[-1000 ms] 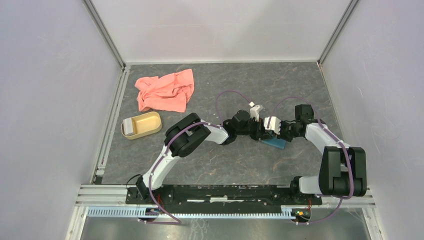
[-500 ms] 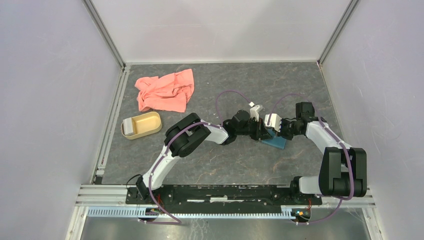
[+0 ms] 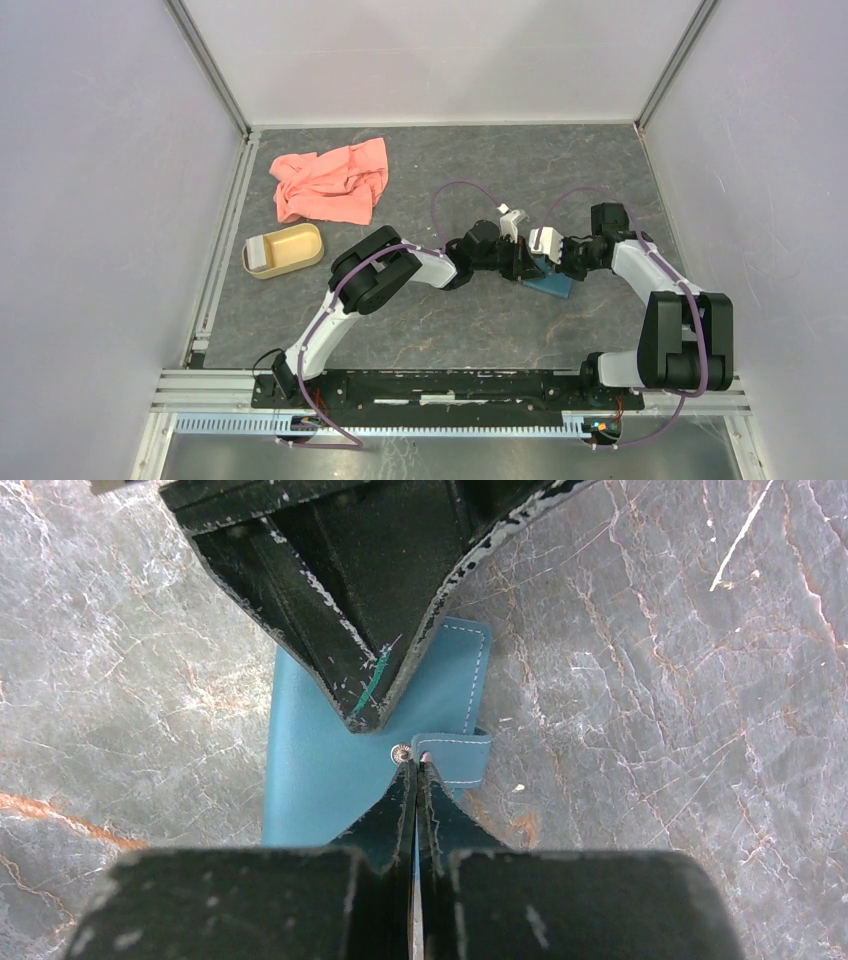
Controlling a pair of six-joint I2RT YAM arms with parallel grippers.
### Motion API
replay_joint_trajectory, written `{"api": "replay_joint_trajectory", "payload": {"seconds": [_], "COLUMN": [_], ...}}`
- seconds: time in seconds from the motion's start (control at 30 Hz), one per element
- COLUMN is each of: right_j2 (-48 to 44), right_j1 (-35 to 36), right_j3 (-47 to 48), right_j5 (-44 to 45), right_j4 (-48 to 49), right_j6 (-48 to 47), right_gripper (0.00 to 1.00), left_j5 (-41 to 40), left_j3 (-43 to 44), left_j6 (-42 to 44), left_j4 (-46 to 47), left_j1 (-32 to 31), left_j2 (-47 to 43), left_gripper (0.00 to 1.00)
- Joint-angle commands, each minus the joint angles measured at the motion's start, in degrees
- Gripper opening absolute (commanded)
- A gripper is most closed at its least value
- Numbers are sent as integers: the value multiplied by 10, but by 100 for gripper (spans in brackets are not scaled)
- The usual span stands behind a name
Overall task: Put the credit cards into the card holder
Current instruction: Close the card holder at the center of the board.
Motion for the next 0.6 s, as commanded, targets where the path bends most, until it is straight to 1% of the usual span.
{"api": "replay_joint_trajectory", "payload": {"seconds": [0.0, 0.57], "right_j2": [3, -10], "right_j1": [3, 16], "right_j3": [-5, -46], "right_j5": [7, 9], "right_j4": [-2, 17], "right_j6": [-16, -19], "right_gripper": [0, 0], "left_j5": [0, 0], "left_j3": [3, 5], "left_j6": [-7, -9], "left_j4": [-22, -22], "left_j1": [1, 1], "left_j2": [16, 17], "left_gripper": [11, 11]}}
